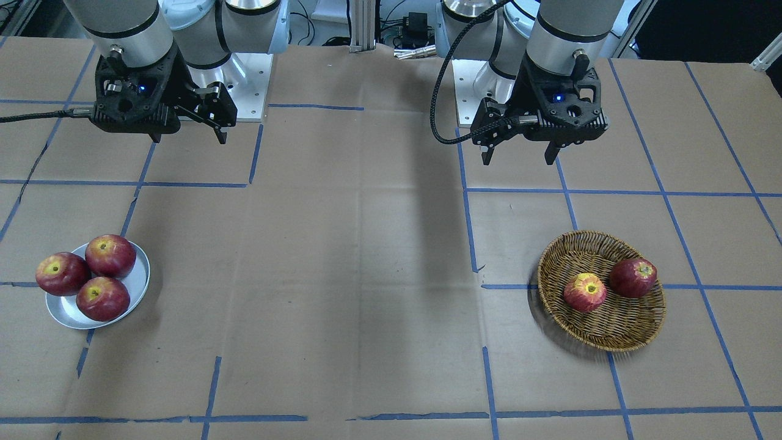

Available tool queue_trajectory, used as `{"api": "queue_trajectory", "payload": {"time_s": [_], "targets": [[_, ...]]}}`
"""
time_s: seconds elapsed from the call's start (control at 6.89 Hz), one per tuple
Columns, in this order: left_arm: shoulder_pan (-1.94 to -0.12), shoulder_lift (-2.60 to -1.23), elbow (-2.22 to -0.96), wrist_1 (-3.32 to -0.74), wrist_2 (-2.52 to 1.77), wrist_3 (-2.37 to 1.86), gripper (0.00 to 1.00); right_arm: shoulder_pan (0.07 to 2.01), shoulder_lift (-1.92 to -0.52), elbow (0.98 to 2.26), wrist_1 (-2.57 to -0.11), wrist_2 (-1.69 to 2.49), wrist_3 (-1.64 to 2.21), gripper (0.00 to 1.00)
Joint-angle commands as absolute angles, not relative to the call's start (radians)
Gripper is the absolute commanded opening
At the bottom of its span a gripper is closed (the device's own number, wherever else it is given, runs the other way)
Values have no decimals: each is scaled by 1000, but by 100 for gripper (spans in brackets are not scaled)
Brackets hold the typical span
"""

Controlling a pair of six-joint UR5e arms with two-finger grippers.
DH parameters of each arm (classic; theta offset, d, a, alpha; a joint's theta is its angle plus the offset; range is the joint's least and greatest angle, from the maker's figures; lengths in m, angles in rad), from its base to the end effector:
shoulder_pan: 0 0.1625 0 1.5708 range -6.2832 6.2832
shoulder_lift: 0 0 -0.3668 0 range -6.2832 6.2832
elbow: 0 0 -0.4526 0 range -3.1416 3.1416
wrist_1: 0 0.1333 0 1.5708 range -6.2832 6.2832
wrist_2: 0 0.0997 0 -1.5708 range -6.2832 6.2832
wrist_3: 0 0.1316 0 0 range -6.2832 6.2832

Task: Transfer apple from basket to plate

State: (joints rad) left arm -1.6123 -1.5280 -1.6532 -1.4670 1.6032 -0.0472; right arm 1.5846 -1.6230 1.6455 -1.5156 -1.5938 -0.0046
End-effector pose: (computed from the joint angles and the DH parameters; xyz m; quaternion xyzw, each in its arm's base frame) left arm -0.1515 -0.5387 0.3862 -0.0034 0.9993 -0.0328 0.0148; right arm 0.1375 -0.5207 0.3797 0.0096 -0.9991 -0.0388 0.0117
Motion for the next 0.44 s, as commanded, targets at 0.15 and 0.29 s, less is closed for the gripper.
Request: {"api": "queue_trajectory", "payload": {"time_s": [0.15, 0.29], "targets": [[-1612, -1528, -1657, -1470, 1598, -41, 99, 1585, -1623, 1647, -1516, -1594, -5, 100], [-1612, -1525, -1678, -1470, 1600, -51, 99, 1585, -1623, 1647, -1516, -1594, -5, 100]]}}
